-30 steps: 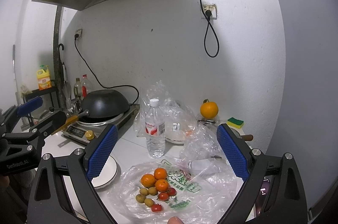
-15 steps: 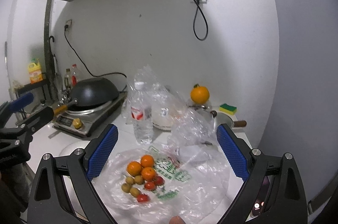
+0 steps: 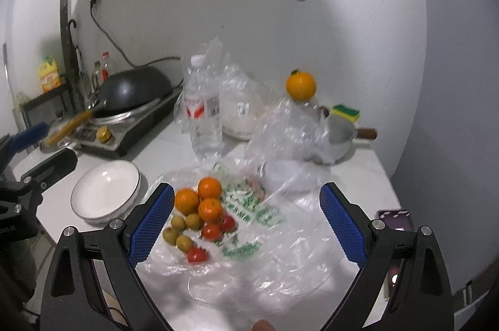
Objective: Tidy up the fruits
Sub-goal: 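Close the right gripper on a red tomato in the bag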
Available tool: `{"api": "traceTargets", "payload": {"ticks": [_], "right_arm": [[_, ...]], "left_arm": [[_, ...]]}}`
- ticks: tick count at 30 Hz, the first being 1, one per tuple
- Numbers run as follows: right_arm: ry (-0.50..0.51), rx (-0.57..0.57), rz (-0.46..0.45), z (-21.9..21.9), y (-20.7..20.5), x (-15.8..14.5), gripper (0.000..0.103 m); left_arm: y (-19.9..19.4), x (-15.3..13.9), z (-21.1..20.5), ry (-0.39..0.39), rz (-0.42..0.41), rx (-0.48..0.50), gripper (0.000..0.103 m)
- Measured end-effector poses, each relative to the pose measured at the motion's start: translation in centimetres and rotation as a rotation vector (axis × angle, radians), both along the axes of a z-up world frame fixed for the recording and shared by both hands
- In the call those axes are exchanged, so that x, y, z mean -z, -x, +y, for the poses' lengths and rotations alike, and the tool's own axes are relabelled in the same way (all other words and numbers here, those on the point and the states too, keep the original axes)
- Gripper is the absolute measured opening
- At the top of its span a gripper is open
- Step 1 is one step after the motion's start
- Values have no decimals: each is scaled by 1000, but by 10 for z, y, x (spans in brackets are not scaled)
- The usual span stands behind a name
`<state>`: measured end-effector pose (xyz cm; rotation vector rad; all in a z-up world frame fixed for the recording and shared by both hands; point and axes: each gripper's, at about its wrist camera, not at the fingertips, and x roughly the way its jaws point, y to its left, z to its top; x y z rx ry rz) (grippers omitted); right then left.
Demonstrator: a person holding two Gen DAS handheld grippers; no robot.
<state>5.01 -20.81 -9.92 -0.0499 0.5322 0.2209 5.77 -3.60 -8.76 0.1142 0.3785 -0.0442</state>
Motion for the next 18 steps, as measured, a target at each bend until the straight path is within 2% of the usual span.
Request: {"api": "traceTargets", "payload": {"ticks": [6, 8, 10, 12, 15, 18], "right_arm": [[-7, -39, 54, 6, -9, 19, 93], [-6, -68, 91, 11, -13, 27, 76], [4, -91, 127, 17, -17, 34, 68], [9, -119, 154, 25, -19, 42, 64], [4, -159, 201, 33, -25, 58, 49], [8, -188, 259, 39, -33, 75, 44]], "left_arm": [[-6, 17, 0, -8, 55, 8, 98], [-8, 23, 0, -13, 74, 11, 98], [-9, 28, 1, -16, 88, 14, 98], [-10, 34, 1, -16, 103, 15, 98], [-12, 43, 2, -14, 129, 22, 98], [-16, 54, 2, -16, 152, 36, 97]]}}
